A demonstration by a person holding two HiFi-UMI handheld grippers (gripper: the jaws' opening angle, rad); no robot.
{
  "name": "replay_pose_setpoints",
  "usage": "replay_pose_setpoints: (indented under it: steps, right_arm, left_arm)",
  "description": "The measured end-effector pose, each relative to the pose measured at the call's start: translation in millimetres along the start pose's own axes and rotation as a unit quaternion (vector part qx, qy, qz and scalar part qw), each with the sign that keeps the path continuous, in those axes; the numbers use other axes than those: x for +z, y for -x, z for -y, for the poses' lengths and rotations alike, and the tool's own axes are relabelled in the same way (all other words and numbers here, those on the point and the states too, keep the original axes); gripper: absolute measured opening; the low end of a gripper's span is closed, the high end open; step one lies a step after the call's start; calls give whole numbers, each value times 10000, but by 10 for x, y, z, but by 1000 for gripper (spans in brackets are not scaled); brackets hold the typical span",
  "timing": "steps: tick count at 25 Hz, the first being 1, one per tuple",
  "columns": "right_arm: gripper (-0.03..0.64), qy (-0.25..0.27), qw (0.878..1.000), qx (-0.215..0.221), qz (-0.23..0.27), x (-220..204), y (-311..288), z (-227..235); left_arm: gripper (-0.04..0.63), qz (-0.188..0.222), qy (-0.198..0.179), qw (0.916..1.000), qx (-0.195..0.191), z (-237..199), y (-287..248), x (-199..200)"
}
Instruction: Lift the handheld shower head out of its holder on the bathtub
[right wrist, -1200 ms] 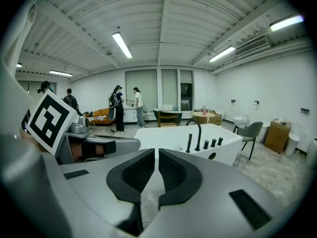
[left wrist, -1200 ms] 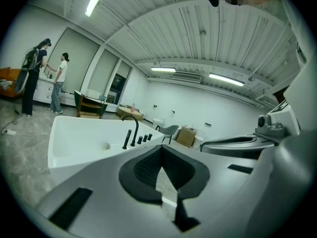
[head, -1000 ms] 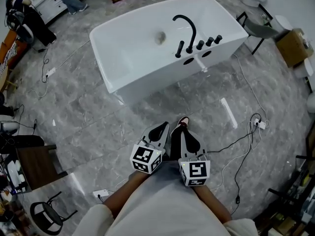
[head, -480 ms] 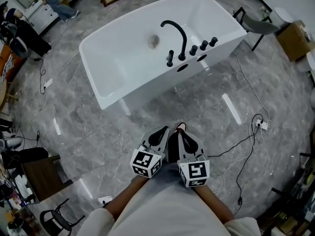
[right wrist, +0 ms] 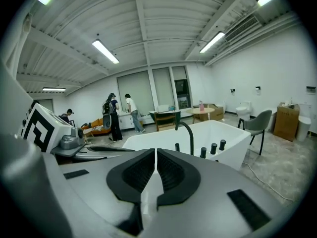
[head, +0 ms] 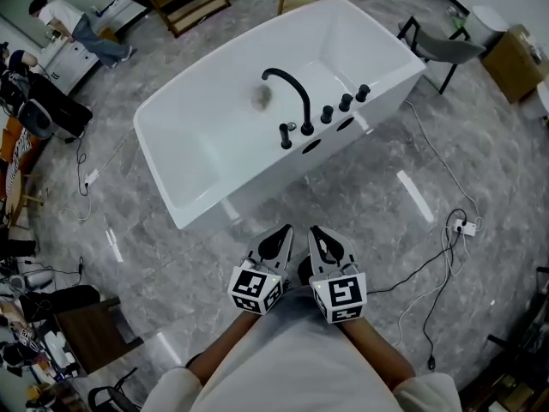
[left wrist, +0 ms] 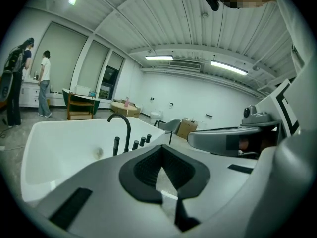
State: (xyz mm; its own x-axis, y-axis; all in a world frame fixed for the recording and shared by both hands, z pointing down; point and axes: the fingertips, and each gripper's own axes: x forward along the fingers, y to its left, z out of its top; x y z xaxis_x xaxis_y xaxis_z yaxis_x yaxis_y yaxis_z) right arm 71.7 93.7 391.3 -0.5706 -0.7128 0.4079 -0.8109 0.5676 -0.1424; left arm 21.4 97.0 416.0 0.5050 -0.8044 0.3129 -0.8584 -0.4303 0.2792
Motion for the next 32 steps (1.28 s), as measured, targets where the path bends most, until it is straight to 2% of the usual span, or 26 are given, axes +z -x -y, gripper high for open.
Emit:
replay_pose_setpoints:
  steps: [9, 14, 20, 28, 32]
  right_arm:
    - [22, 210, 9992, 163, 301, 346, -189, 432]
    - [23, 225, 9987, 240, 386, 424, -247, 559]
    - [23, 128, 9990, 343, 252, 335, -238, 583]
    - [22, 60, 9993, 353, 70, 268, -348, 673]
    - [22, 90, 9995, 293, 13, 302, -455, 773]
  left_arm:
    - [6, 357, -267, 9989, 154, -13, -457, 365]
    - [6, 405, -236, 9983, 335, -82, -562, 410]
    - [5, 456, -232, 9976, 471, -86, -538, 396]
    - [6, 356, -180, 9986, 342, -147, -725, 375]
    - [6, 380, -372, 9981, 313, -210, -893, 453]
